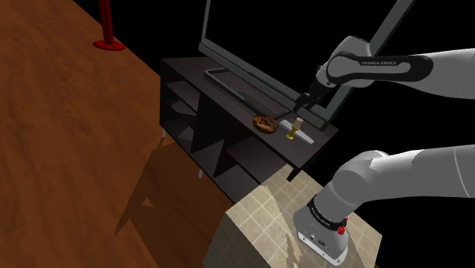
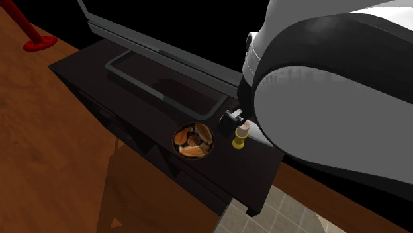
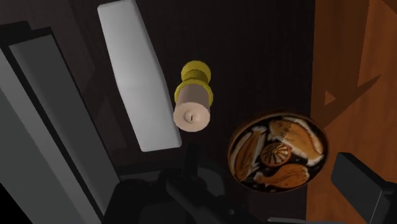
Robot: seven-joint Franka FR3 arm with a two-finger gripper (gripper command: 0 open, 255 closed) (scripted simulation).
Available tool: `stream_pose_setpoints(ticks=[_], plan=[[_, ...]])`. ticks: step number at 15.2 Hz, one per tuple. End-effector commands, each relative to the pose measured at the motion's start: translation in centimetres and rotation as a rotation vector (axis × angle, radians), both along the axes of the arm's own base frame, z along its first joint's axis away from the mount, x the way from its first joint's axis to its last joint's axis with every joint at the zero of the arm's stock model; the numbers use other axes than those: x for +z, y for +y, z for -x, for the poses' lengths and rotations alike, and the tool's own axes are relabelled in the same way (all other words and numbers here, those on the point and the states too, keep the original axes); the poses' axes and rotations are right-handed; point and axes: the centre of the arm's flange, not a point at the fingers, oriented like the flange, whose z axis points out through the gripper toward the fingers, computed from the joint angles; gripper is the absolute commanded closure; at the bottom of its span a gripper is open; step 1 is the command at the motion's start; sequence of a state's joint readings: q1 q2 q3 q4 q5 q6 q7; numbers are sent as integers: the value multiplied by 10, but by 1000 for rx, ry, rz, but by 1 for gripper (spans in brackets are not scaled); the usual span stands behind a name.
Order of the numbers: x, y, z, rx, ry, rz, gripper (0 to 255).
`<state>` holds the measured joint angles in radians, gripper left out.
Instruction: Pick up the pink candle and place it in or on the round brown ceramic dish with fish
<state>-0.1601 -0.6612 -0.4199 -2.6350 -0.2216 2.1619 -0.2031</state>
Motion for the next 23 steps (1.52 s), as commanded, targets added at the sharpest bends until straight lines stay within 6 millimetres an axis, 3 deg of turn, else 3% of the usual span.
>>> stream_pose_setpoints(ticks=[1, 4, 12, 20, 21, 23], plan=[[-17, -19, 3, -7, 4, -1, 0], [-44, -49, 6, -18, 10, -5, 0], [-85, -51, 0, -19, 10, -5, 0], [-85, -51, 0, -19, 10, -5, 0], [-85, -51, 0, -19, 10, -5, 255], [-85, -51, 0, -19, 10, -5, 255]])
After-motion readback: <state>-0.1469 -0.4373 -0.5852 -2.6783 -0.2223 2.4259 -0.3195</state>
